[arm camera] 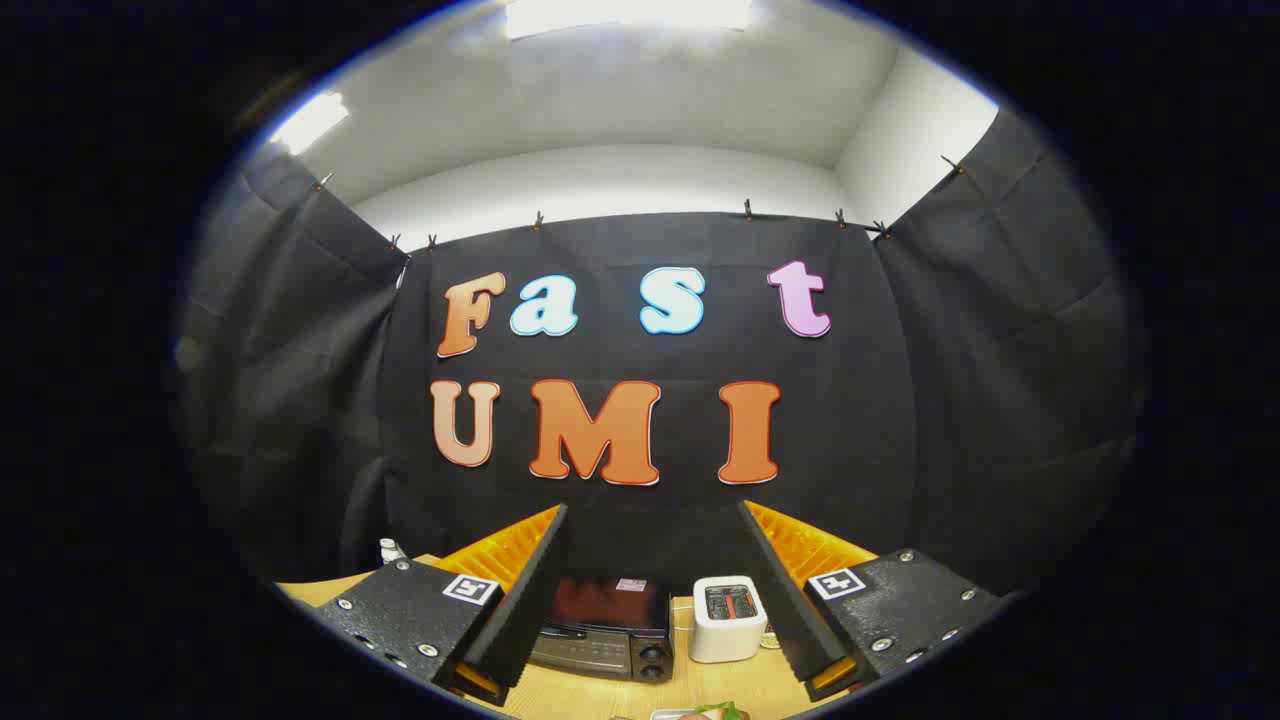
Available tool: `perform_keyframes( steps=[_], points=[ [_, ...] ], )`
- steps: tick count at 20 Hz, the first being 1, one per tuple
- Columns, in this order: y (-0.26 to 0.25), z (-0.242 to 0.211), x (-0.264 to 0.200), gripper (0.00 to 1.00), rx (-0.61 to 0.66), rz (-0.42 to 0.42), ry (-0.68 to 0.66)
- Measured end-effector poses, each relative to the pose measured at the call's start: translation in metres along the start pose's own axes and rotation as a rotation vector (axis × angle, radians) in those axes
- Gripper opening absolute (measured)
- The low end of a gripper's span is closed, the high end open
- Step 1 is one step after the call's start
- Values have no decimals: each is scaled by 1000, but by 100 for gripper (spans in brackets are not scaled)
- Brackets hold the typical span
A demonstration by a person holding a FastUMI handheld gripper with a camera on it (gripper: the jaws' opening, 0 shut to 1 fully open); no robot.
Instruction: Open the toaster oven, put the food inside, and close the toaster oven door.
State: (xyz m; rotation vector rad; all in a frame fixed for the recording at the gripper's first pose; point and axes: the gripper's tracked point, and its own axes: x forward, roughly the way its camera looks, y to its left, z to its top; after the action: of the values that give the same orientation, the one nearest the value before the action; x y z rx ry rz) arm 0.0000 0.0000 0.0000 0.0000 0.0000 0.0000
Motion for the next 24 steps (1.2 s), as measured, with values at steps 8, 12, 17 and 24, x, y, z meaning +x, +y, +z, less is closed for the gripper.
perform_keyframes(
  steps=[8, 12, 17, 24],
  points=[
    [16, 14, 10, 97, 3, 35, -21],
    [25, 18, 20, 97, -34, 64, -16],
    [38, 22, 16, 97, 38, 116, 3],
    [71, -20, 15, 97, 67, 133, 27]
  ],
)
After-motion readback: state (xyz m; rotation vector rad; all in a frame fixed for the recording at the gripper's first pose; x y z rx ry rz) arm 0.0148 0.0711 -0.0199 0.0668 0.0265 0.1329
